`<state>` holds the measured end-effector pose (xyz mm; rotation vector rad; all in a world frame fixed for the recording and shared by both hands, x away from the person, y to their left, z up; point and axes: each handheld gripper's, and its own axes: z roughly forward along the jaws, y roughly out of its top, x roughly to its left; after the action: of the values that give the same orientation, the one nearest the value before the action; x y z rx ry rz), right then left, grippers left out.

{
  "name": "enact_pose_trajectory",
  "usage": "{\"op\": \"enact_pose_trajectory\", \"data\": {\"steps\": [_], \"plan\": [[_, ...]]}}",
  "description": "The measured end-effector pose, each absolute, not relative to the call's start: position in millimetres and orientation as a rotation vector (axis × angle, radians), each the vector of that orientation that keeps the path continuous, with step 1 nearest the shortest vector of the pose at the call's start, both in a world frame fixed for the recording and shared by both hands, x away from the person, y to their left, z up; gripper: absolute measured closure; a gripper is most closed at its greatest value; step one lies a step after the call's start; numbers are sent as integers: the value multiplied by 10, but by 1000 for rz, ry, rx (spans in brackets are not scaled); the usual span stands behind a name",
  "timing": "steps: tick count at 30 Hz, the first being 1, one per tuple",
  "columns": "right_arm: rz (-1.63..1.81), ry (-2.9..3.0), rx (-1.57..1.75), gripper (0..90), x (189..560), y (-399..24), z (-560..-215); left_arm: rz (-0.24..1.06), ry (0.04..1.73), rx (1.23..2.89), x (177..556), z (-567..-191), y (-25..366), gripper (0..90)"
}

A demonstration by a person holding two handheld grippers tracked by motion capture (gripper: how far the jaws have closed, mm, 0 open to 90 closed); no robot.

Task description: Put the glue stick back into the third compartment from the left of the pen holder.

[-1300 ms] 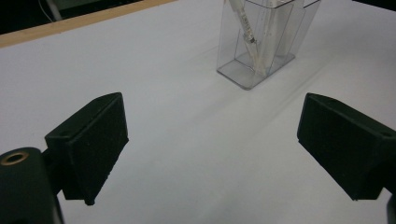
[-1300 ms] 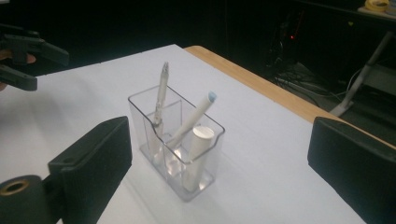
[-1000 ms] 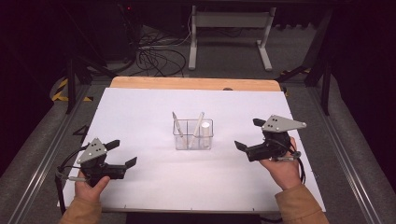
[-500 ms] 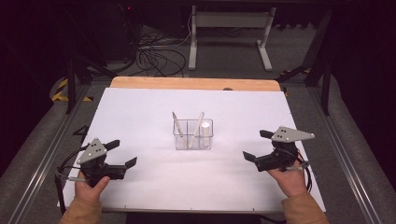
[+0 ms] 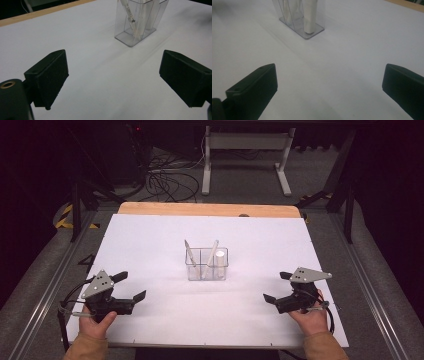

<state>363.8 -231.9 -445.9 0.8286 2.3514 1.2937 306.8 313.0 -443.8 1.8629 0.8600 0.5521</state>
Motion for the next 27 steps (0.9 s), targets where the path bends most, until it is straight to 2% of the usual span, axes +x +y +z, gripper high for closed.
{"op": "enact_pose_trajectory", "data": {"steps": [12,27], "plan": [[1333,2335,895,0,3611,-2354,-4786,567,855,1863,3062,-4452,3146,92],[1351,2328,784,4,3550,-2312,-4761,557,855,1842,3056,-4478,3137,86]]}}
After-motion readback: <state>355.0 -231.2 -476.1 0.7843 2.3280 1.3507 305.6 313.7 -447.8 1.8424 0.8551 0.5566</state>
